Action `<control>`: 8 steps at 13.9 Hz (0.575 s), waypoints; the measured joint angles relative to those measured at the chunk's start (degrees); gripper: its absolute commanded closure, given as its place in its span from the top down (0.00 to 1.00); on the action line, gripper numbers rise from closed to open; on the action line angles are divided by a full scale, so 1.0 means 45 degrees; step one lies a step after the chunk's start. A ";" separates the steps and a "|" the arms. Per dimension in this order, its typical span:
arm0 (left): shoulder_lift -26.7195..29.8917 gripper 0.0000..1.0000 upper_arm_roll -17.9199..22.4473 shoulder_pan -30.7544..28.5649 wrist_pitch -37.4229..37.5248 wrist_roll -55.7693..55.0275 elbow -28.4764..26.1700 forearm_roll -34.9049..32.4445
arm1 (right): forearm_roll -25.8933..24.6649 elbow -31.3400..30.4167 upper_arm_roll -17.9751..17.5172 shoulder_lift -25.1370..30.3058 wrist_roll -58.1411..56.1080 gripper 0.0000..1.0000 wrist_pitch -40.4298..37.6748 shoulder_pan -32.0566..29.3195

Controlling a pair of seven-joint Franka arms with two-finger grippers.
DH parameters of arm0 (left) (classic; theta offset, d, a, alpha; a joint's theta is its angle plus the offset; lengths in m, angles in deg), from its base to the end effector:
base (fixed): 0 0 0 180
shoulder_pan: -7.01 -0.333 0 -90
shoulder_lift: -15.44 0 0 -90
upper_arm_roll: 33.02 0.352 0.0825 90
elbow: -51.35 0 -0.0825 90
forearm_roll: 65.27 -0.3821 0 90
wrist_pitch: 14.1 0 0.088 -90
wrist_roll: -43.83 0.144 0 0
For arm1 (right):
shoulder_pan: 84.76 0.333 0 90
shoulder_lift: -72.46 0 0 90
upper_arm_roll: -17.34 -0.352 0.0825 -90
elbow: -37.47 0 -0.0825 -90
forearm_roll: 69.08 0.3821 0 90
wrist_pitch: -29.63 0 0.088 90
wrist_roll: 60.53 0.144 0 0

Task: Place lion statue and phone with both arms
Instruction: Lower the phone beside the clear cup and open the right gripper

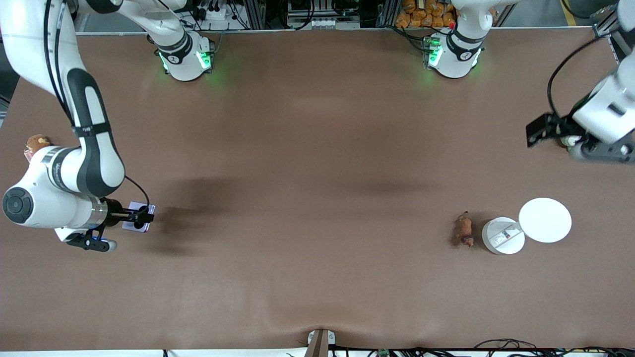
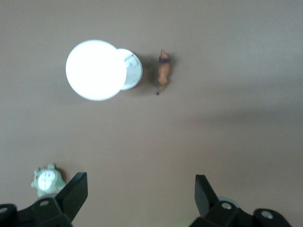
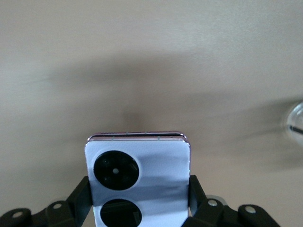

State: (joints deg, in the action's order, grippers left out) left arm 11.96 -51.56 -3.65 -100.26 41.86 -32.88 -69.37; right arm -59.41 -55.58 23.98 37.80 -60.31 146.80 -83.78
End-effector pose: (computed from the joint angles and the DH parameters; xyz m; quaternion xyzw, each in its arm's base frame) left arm 0.5623 -0.0609 0.6326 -0.9984 0.0494 0.0097 0.0270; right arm 0.6806 -0.0440 0.2518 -0.9914 0.0888 0.0869 0.0418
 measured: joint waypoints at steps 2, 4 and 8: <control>0.0602 1.00 0.0259 -0.0027 0.0675 -0.0039 -0.0034 0.0518 | -0.0095 -0.0018 -0.0006 -0.0656 -0.0250 0.00 0.0664 -0.0073; 0.1083 1.00 0.1283 0.0526 0.1428 -0.0039 -0.0099 0.0768 | -0.0237 -0.0027 -0.0003 -0.1129 -0.0676 0.00 0.1371 -0.0178; 0.1763 1.00 0.2902 0.2059 0.1904 -0.0461 -0.0749 0.0837 | -0.0242 -0.0054 -0.0005 -0.1553 -0.1741 0.00 0.1781 -0.0933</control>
State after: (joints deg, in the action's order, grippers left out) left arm 19.89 -38.50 5.62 -91.69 39.78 -36.25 -65.60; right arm -60.50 -55.82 23.96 30.81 -68.14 154.81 -87.98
